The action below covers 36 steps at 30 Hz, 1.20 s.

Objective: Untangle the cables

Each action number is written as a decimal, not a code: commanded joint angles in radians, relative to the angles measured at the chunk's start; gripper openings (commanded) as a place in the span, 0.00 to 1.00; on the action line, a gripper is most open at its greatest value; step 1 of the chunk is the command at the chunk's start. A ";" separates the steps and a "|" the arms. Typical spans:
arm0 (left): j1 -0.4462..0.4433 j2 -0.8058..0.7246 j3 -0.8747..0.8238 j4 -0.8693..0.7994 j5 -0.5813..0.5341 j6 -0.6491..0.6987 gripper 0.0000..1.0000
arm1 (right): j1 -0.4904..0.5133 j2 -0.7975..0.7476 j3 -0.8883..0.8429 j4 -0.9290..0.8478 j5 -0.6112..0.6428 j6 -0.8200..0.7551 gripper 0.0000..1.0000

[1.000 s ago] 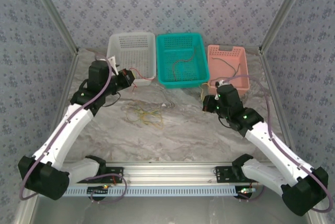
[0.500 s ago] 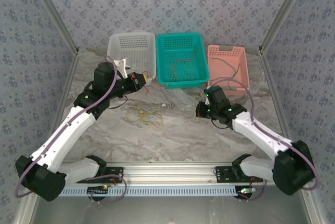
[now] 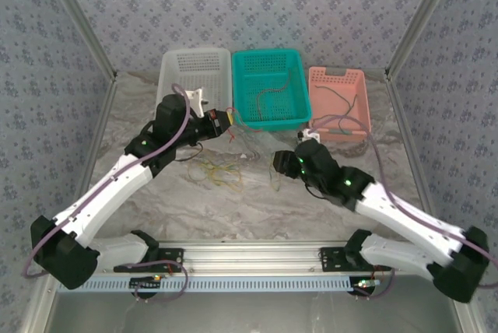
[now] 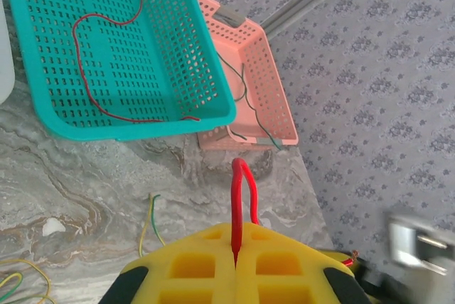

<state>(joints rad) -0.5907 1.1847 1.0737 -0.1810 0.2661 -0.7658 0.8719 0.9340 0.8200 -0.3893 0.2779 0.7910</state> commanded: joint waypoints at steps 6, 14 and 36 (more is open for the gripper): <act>-0.064 0.035 -0.006 0.096 -0.050 -0.028 0.00 | 0.144 -0.041 -0.024 0.283 0.170 0.233 0.66; -0.110 0.030 -0.016 0.109 -0.075 -0.039 0.00 | 0.087 0.078 -0.001 0.440 0.137 0.337 0.64; -0.330 0.098 -0.095 0.138 -0.077 0.076 0.00 | -0.456 0.154 0.361 0.125 -0.362 0.144 0.00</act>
<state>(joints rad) -0.8879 1.2610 0.9775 -0.0635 0.1715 -0.7406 0.4591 1.0534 1.1015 -0.1703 0.0410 1.0183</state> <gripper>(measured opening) 0.040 0.059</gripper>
